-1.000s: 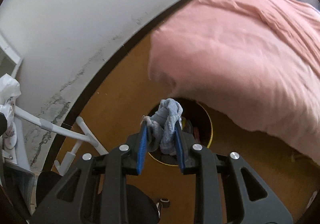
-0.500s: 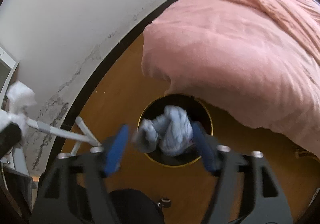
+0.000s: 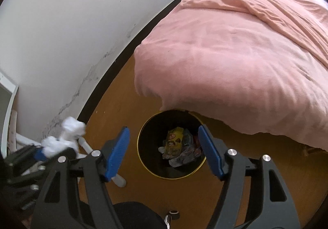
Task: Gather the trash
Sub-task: 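Carry both items over the bin and open both tools to drop them, then grasp the white mask with left tool while right tool grasps the beige knotted toy, then carry both items over the bin and open both tools to drop them, then return both tools to the desk and grasp the clear ring with right tool, then grasp the white tube with left tool while right tool holds the clear ring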
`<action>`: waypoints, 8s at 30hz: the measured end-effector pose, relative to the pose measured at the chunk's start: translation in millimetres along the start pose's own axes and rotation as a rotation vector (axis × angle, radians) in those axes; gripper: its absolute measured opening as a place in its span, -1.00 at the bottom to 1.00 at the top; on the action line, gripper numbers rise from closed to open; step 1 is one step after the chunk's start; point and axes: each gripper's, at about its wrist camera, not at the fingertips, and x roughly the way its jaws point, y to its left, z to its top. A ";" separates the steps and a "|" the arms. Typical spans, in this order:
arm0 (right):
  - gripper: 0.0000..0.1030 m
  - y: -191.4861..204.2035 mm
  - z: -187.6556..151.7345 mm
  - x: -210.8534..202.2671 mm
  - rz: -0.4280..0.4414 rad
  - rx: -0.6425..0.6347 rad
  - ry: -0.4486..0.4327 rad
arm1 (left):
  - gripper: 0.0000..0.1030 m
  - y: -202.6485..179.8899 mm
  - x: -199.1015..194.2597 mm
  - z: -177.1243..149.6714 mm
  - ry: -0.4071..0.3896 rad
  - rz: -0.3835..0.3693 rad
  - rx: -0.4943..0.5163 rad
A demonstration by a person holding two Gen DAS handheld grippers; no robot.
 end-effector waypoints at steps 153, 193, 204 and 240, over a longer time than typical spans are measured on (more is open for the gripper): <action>0.24 -29.8 -38.0 17.2 0.091 -0.005 0.146 | -0.38 8.9 25.4 2.6 0.047 -0.003 0.050; 0.43 225.8 -18.6 -115.7 0.315 -0.467 -0.108 | 0.71 166.6 -297.1 -97.8 -0.291 0.306 -0.233; 0.43 525.6 -140.7 -123.4 0.612 -1.051 0.008 | 0.71 319.5 -429.8 -308.1 -0.291 0.641 -0.711; -0.16 650.3 -193.3 -90.3 0.615 -1.236 0.034 | 0.71 432.8 -439.5 -316.6 -0.255 0.600 -0.849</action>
